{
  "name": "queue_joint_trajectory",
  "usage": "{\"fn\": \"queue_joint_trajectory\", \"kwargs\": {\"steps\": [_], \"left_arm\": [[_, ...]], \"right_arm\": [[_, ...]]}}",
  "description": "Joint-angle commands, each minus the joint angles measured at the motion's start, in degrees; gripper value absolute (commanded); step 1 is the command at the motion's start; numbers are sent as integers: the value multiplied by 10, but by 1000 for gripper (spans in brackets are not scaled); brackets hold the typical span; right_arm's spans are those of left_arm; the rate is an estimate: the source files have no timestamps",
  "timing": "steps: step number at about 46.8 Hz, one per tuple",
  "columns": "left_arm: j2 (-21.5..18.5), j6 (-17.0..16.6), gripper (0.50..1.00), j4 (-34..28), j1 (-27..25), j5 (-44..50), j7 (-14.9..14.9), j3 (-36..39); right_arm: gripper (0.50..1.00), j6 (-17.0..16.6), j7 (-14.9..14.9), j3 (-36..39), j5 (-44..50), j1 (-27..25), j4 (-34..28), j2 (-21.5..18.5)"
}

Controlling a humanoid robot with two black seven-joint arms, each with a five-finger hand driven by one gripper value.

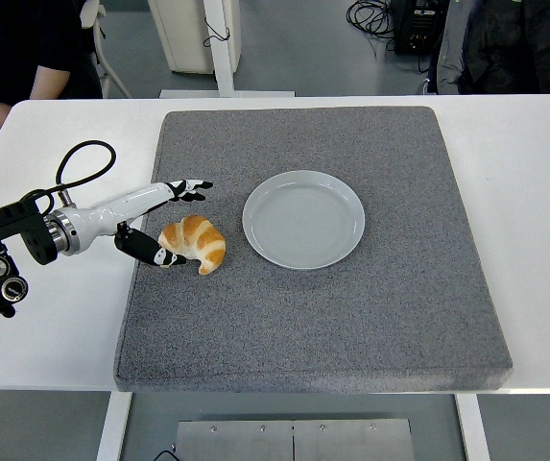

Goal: Place the bread on the plate

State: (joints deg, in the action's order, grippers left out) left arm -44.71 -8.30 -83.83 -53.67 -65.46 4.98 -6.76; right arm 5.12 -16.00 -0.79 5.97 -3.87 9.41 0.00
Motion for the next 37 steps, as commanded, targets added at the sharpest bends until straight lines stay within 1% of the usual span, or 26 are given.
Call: {"fn": "queue_joint_trajectory", "kwargs": {"steps": [1,8,17,28,37], "left_arm": [[8,-7,905,9,1,1,1,2],[12,-9,905,16,16,1,4,3],[22,-10,905,25,23,1,6,3],[43,-24,905,60,24,1,34,3],[49,-30,905,67,31,1,38,3]], "right_arm": [[1000,0,0,0,0,0,0,0],[1000,0,0,0,0,0,0,0],[1000,0,0,0,0,-1,0,0],[1000,1,0,0,0,-1,0,0],[1000,1,0,0,0,-2,0,0]]}}
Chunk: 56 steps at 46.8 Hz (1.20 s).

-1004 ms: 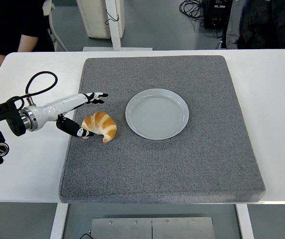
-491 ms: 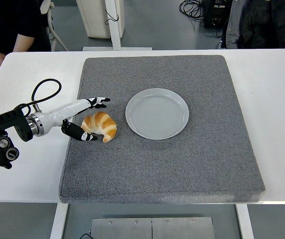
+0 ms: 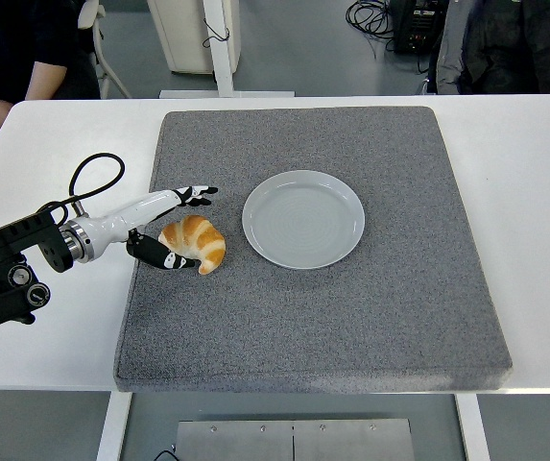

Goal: Place the bread on the plate

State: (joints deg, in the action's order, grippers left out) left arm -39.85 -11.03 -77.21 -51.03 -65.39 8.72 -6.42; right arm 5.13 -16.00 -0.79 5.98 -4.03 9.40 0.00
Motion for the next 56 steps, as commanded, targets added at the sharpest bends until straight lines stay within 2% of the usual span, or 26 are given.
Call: {"fn": "queue_joint_trajectory", "kwargs": {"steps": [1,12,17,20,27,34,38,56], "left_arm": [[0,-4,904,1,6,0,1,-1],[7,-7,899,2,15,0,1,-1],[7,-7,866,2,19,1,1,-1],[7,-6,809,3,19,1,0,0],[6,-6,709,3,18,2,0,-1],[4,-6,557,3,18,6,-1,-1],[4,-6,500,3,17,6,0,-1],[2,-6,500,15,-7,6,0,-10]], "right_arm": [[1000,1,0,0,0,1,0,0],[1000,1,0,0,0,0,-1,0],[1000,1,0,0,0,0,0,0],[1000,1,0,0,0,-1,0,0],[1000,1,0,0,0,-1,-1,0],[1000,1,0,0,0,-1,-1,0],[1000,1,0,0,0,-1,-1,0],[1000,1,0,-1,0,-1,-1,0]]}}
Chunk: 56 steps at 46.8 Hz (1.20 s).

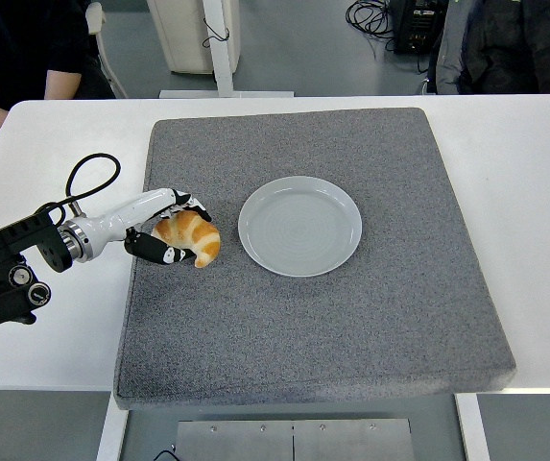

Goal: Place the bread on the plate

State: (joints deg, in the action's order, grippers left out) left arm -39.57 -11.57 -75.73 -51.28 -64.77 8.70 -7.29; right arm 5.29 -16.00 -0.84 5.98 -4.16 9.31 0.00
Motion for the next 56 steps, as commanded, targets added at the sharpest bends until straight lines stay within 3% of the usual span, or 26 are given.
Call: {"fn": "queue_joint_trajectory", "kwargs": {"steps": [1,24,56], "left_arm": [[-1,0,500,1,-6,0,0,-1],[-24,8,500,0,-58,-4,10,1],[-69,95,500,1,-225,30,6,-1]], "right_arm": [[1000,0,0,0,0,0,0,0],[1000,1,0,0,0,0,0,0],[1000,0,0,0,0,0,0,0]]}}
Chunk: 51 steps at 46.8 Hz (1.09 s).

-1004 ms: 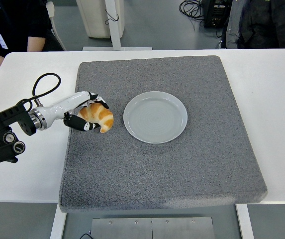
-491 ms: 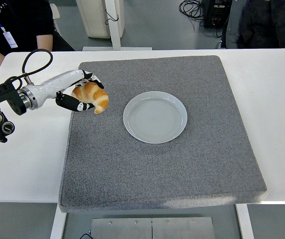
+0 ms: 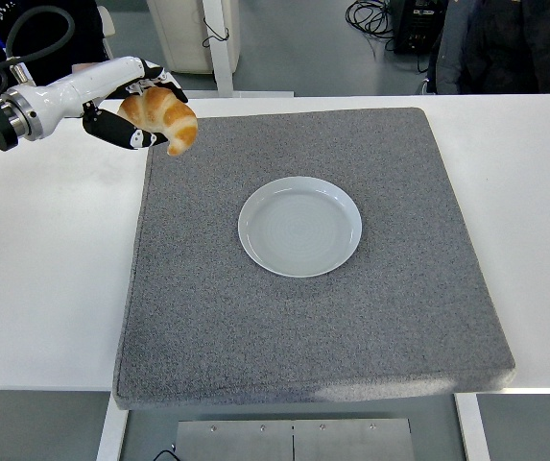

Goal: Place the bread on the plate

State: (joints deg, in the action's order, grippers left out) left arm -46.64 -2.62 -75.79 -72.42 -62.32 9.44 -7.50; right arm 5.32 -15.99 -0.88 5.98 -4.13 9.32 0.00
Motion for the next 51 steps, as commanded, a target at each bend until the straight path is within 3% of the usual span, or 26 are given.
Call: {"fn": "queue_joint_trajectory", "kwargs": {"steps": [1,7,25,43,51], "left_arm": [[3,9,500,2,-18,5,-1,1],[17,11,500,17,-26,5,-3,1],[153,11,500,110,-26,5,-3,4],[276,10,500,148,-43,5,-5,8],[302,10,500,151,-53,4,-5,9]], "right_arm": [[1000,0,0,0,0,0,0,0],[1000,0,0,0,0,0,0,0],[1000,0,0,0,0,0,1,0],[1000,0,0,0,0,1,1,0],[1000,0,0,0,0,0,1,0]]}}
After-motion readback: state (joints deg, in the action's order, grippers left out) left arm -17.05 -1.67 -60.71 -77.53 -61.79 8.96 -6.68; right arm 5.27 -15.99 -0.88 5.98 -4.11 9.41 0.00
